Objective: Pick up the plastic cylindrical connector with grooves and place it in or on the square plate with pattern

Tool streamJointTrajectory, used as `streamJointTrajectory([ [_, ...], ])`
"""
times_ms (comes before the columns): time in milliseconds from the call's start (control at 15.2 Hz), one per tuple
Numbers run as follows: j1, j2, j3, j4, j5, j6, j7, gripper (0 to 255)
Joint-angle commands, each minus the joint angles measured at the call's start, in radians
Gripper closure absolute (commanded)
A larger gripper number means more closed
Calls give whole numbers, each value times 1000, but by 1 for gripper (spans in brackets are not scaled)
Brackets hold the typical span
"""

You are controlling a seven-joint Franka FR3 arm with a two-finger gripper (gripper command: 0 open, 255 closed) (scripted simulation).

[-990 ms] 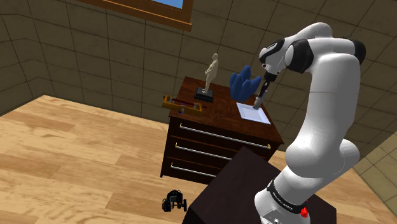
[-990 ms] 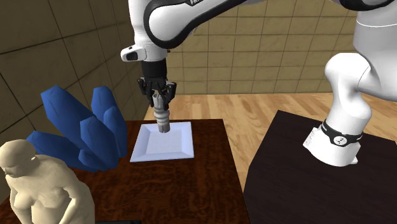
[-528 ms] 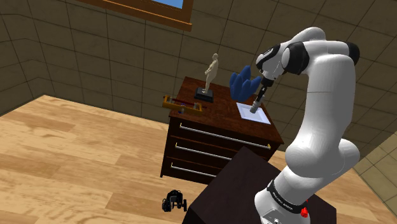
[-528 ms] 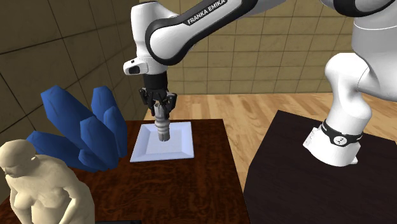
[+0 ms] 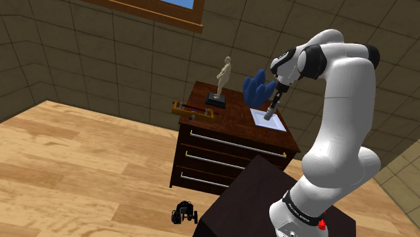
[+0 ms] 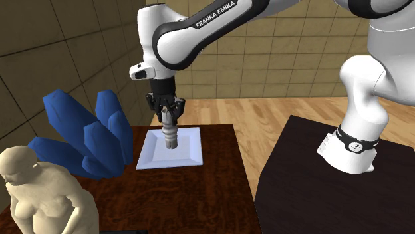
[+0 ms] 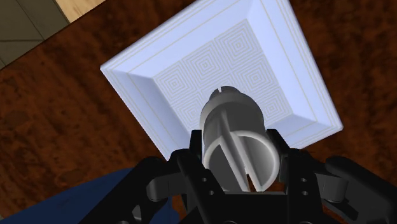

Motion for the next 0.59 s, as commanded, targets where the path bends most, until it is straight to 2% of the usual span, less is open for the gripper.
streamJointTrajectory([
  [0,0,0,0,0,0,0,0,0],
  [330,0,0,0,0,0,0,0,0],
  [528,8,-42,-17,42,-28,-78,17,0],
])
